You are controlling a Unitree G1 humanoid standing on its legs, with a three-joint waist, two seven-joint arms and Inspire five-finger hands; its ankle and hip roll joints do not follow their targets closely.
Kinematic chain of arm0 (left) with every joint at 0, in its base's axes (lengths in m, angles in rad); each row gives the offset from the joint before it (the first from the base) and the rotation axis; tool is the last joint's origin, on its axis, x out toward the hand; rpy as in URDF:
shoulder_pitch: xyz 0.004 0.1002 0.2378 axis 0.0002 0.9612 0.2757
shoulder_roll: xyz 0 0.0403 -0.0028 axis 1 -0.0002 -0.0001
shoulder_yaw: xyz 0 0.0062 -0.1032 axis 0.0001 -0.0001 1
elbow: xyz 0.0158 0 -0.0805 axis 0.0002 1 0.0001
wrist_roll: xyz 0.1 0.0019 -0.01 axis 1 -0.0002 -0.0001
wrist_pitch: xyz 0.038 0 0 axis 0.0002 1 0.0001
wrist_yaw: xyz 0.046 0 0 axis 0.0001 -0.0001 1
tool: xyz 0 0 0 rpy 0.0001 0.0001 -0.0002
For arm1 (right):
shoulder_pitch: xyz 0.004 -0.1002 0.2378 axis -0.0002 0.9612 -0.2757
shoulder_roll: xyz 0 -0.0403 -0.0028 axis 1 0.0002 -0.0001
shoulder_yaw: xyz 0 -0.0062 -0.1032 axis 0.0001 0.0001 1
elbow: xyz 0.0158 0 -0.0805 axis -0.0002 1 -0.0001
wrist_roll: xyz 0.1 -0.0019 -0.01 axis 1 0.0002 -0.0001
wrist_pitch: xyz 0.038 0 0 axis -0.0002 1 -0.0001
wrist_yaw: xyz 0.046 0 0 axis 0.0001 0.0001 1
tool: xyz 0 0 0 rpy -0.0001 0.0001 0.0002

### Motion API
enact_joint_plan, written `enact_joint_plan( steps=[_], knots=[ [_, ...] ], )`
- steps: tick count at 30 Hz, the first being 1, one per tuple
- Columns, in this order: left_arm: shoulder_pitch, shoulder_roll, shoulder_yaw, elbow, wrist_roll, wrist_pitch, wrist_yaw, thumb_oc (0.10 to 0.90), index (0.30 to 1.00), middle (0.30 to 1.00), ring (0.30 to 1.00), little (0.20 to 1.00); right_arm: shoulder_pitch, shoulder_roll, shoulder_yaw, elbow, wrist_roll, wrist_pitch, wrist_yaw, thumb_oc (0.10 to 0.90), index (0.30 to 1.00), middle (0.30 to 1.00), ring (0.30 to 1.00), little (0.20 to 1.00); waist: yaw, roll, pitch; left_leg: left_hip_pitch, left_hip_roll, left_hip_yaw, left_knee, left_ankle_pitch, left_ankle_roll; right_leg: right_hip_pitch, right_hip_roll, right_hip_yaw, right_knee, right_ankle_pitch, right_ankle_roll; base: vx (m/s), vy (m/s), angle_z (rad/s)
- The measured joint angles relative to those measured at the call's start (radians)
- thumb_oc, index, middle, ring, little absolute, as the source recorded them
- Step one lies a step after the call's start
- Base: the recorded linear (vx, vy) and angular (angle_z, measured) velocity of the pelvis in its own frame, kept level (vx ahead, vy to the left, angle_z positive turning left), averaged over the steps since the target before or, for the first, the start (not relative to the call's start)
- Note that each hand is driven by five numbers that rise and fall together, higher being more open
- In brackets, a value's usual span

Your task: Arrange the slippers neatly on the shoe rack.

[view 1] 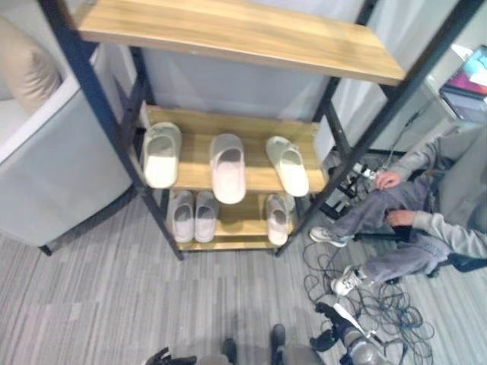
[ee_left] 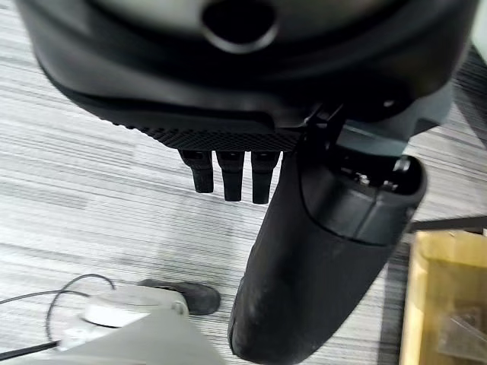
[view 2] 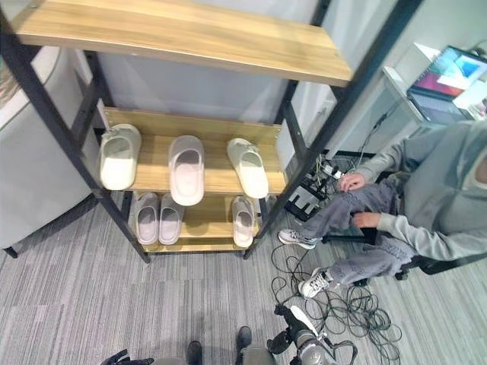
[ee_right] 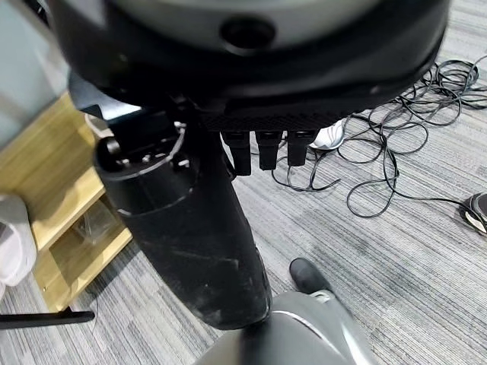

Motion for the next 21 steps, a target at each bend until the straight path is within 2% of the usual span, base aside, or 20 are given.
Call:
enact_joint_plan(
  steps=[1,3,5,6,7,8,9,10,11,12,14,15,16,18,19,20,21],
  knots=[
    [0.0,-0.002,0.004,-0.006,0.0,-0.001,0.0,0.8,0.9,0.9,0.9,0.9,0.013,-0.001,0.0,-0.001,-0.004,0.0,0.0,0.8,0.9,0.9,0.9,0.9,0.001,0.003,-0.008,0.0,0.002,-0.003,0.0,-0.006,-0.011,0.01,0.002,0.01,-0.016,0.001,-0.002,0.17,-0.288,0.28],
    [0.006,-0.008,0.002,-0.015,0.0,-0.008,-0.001,0.8,0.9,0.9,0.9,0.9,0.05,-0.005,0.006,-0.003,-0.017,-0.001,0.002,0.8,0.9,0.9,0.9,0.9,0.0,-0.002,-0.046,0.002,0.007,-0.028,0.003,-0.007,-0.03,0.064,0.015,0.016,-0.073,0.073,-0.018,0.09,-0.209,0.28],
    [0.007,-0.032,0.0,-0.015,0.0,-0.008,-0.002,0.8,0.9,0.9,0.9,0.9,0.055,-0.022,0.008,-0.004,-0.017,-0.004,0.001,0.8,0.9,0.9,0.9,0.9,-0.002,0.031,-0.055,-0.007,0.035,-0.043,0.005,-0.013,-0.054,0.072,0.046,0.002,-0.083,0.078,-0.04,0.04,-0.133,0.13],
    [0.006,-0.038,-0.001,-0.013,0.0,-0.007,-0.002,0.8,0.9,0.9,0.9,0.9,0.055,-0.026,0.008,-0.004,-0.017,-0.004,0.002,0.8,0.9,0.9,0.9,0.9,-0.002,0.036,-0.058,-0.009,0.04,-0.044,0.007,-0.012,-0.059,0.072,0.05,-0.001,-0.086,0.077,-0.044,0.06,-0.192,0.16],
    [0.008,-0.05,-0.004,-0.006,-0.004,-0.007,-0.005,0.8,0.9,0.9,0.9,0.9,0.05,-0.044,0.018,-0.004,-0.017,-0.005,0.003,0.8,0.9,0.9,0.9,0.9,-0.001,0.059,-0.067,-0.027,0.069,-0.052,0.02,-0.014,-0.081,0.072,0.078,-0.015,-0.098,0.077,-0.069,0.06,-0.24,0.13],
    [0.01,-0.052,-0.007,-0.005,-0.006,-0.007,-0.005,0.8,0.9,0.9,0.9,0.9,0.048,-0.051,0.02,-0.005,-0.017,-0.006,0.007,0.8,0.9,0.9,0.9,0.9,-0.001,0.063,-0.067,-0.034,0.082,-0.057,0.022,-0.012,-0.087,0.073,0.091,-0.024,-0.102,0.078,-0.077,0.05,-0.18,0.17],
    [-0.009,-0.046,-0.009,-0.035,-0.009,-0.007,-0.002,0.8,0.9,0.9,0.9,0.9,0.04,-0.085,0.02,-0.044,-0.016,-0.011,0.023,0.8,0.9,0.9,0.9,0.9,0.0,0.054,-0.012,-0.053,0.127,-0.1,0.016,0.001,-0.137,0.091,0.139,-0.075,-0.148,0.071,-0.116,0.03,-0.119,0.21],
    [-0.007,-0.029,-0.049,-0.026,0.031,-0.006,-0.027,0.8,0.9,0.9,0.9,0.9,0.02,-0.005,-0.094,0.079,0.23,-0.048,0.058,0.8,0.9,0.9,0.9,0.9,-0.02,0.061,-0.011,-0.041,0.125,-0.07,-0.011,0.014,-0.143,0.106,0.132,-0.082,-0.163,0.086,-0.129,0.0,0.013,0.19],
    [0.002,-0.019,-0.095,-0.016,0.076,-0.005,-0.052,0.8,0.9,0.9,0.9,0.9,-0.025,0.071,-0.247,0.222,0.436,-0.042,0.056,0.8,0.9,0.9,0.9,0.9,-0.038,0.068,-0.012,-0.005,0.126,-0.053,-0.057,0.03,-0.14,0.121,0.13,-0.085,-0.164,0.083,-0.125,0.0,0.026,0.04],
    [0.007,-0.025,-0.116,-0.01,0.091,-0.005,-0.07,0.8,0.9,0.9,0.9,0.9,-0.056,0.101,-0.324,0.315,0.554,-0.035,0.051,0.8,0.9,0.9,0.9,0.9,-0.049,0.086,-0.014,0.02,0.123,-0.04,-0.093,0.042,-0.136,0.128,0.126,-0.081,-0.163,0.079,-0.119,0.0,0.04,-0.05],
    [-0.003,-0.039,-0.139,-0.006,0.105,-0.005,-0.07,0.8,0.9,0.9,0.9,0.9,-0.061,0.101,-0.37,0.405,0.632,-0.022,0.056,0.8,0.9,0.9,0.9,0.9,-0.059,0.12,-0.015,0.032,0.112,-0.04,-0.123,0.055,-0.131,0.129,0.115,-0.081,-0.163,0.079,-0.109,-0.02,0.018,0.04],
    [-0.011,-0.058,-0.146,-0.014,0.114,-0.008,-0.069,0.8,0.9,0.9,0.9,0.9,-0.053,0.099,-0.396,0.477,0.674,-0.005,0.059,0.8,0.9,0.9,0.9,0.9,-0.067,0.156,-0.013,0.03,0.101,-0.044,-0.123,0.063,-0.124,0.129,0.102,-0.087,-0.163,0.081,-0.102,-0.09,0.005,0.19],
    [-0.011,-0.066,-0.148,-0.015,0.113,-0.01,-0.068,0.8,0.9,0.9,0.9,0.9,-0.041,0.1,-0.392,0.502,0.693,0.006,0.057,0.8,0.9,0.9,0.9,0.9,-0.07,0.169,-0.014,0.018,0.094,-0.045,-0.104,0.065,-0.128,0.129,0.095,-0.089,-0.163,0.08,-0.1,-0.13,0.008,0.3],
    [-0.015,-0.07,-0.162,-0.013,0.113,-0.012,-0.066,0.8,0.9,0.9,0.9,0.9,-0.017,0.104,-0.392,0.514,0.727,0.004,0.056,0.8,0.9,0.9,0.9,0.9,-0.095,0.172,-0.011,-0.028,0.073,-0.038,-0.03,0.066,-0.135,0.127,0.078,-0.106,-0.163,0.071,-0.094,-0.05,0.034,0.33],
    [-0.031,-0.068,-0.169,-0.016,0.113,-0.017,-0.066,0.8,0.9,0.9,0.9,0.9,-0.018,0.1,-0.388,0.52,0.726,0.002,0.06,0.8,0.9,0.9,0.9,0.9,-0.095,0.16,0.001,-0.09,0.058,-0.029,0.068,0.062,-0.145,0.122,0.065,-0.105,-0.164,0.058,-0.096,0.09,0.09,0.36],
    [-0.045,-0.067,-0.171,-0.017,0.113,-0.022,-0.066,0.8,0.9,0.9,0.9,0.9,-0.021,0.097,-0.385,0.529,0.723,0.002,0.06,0.8,0.9,0.9,0.9,0.9,-0.093,0.155,0.013,-0.121,0.053,-0.02,0.133,0.063,-0.162,0.123,0.053,-0.104,-0.165,0.055,-0.098,0.19,0.158,0.48],
    [-0.064,-0.062,-0.16,-0.021,0.11,-0.032,-0.069,0.8,0.9,0.9,0.9,0.9,-0.041,0.084,-0.383,0.57,0.688,0.015,0.059,0.8,0.9,0.9,0.9,0.9,-0.069,0.134,0.036,-0.18,0.064,0.003,0.207,0.019,-0.19,0.135,0.037,-0.112,-0.172,0.056,-0.109,0.16,0.12,0.37]
  ],
)
